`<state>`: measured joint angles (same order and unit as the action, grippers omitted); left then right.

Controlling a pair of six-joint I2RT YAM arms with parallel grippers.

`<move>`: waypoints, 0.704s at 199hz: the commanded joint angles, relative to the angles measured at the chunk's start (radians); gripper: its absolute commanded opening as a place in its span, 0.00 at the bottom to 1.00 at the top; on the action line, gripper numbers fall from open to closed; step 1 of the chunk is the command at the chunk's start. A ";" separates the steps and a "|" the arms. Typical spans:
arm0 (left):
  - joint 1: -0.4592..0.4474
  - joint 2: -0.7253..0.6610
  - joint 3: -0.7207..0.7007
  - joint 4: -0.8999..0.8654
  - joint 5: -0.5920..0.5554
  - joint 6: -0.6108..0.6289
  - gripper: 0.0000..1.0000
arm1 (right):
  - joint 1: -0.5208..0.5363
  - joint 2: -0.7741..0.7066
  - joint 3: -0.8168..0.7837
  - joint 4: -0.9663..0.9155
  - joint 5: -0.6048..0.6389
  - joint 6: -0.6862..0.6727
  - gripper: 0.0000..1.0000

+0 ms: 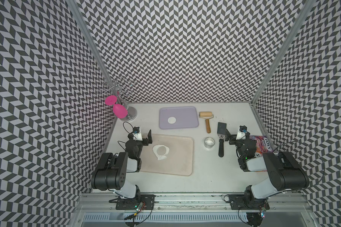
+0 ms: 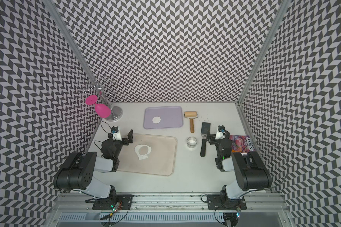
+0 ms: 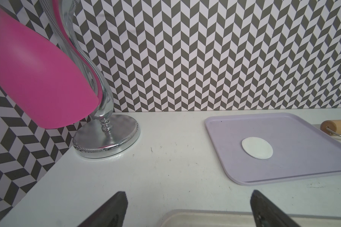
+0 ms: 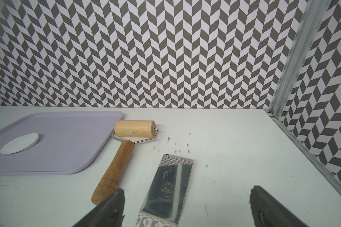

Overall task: Roll out the dumpling wrappers from the dough
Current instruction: Reset both arms

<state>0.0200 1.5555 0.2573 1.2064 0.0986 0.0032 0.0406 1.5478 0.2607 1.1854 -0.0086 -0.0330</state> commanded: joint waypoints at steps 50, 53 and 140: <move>-0.002 -0.008 0.014 0.003 -0.006 0.005 1.00 | -0.008 -0.012 0.014 0.028 0.001 0.010 1.00; -0.003 -0.008 0.014 0.002 -0.005 0.005 1.00 | -0.008 -0.012 0.014 0.028 0.001 0.009 1.00; -0.003 -0.007 0.014 0.003 -0.006 0.005 1.00 | 0.013 -0.002 0.013 0.042 0.062 0.008 1.00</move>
<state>0.0200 1.5558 0.2573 1.2064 0.0982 0.0032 0.0498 1.5478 0.2607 1.1828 0.0185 -0.0341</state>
